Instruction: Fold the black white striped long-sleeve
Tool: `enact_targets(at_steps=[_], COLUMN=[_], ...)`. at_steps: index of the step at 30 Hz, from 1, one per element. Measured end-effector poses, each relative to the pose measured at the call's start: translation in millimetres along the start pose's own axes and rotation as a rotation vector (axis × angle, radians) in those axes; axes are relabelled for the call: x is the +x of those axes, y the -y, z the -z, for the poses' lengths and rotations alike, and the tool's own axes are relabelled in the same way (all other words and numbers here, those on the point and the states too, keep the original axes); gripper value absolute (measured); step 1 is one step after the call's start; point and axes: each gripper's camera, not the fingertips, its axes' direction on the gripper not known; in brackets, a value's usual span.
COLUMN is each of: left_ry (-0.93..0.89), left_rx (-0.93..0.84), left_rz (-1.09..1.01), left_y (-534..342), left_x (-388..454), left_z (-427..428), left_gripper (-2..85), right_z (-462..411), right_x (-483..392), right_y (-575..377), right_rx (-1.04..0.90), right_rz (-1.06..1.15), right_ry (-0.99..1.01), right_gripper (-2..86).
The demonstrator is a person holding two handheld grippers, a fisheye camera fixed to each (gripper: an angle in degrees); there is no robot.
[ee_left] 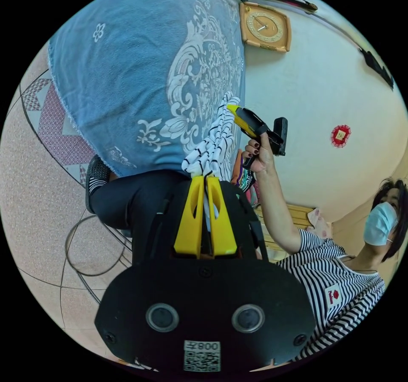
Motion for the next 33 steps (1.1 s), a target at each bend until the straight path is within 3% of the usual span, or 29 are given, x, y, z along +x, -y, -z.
enact_targets(at_steps=[3,9,17,25,33], left_ry=[0.013,0.103,0.194,0.204,0.249], left_rx=[-0.001,0.000,-0.026,0.013,0.009], left_rz=[-0.020,-0.099,-0.139,-0.151,-0.186], left_y=[-4,-17,-26,-45,-46], left_x=[-5,1,3,13,27], left_z=[-6,-13,-36,-39,-63], left_gripper=[1.2,1.1,1.2,2.7,4.9], right_z=[35,96,94,155,126], right_x=[0,0,17,13,-3], right_y=[-9,-41,-53,-167,-290], right_rx=[0.024,0.135,0.008,0.121,0.079], right_rz=[0.024,0.031,-0.013,0.028,0.028], right_ry=[0.085,0.058,-0.007,0.014,0.167], right_gripper=[8.1,6.3,2.9,2.0,1.4])
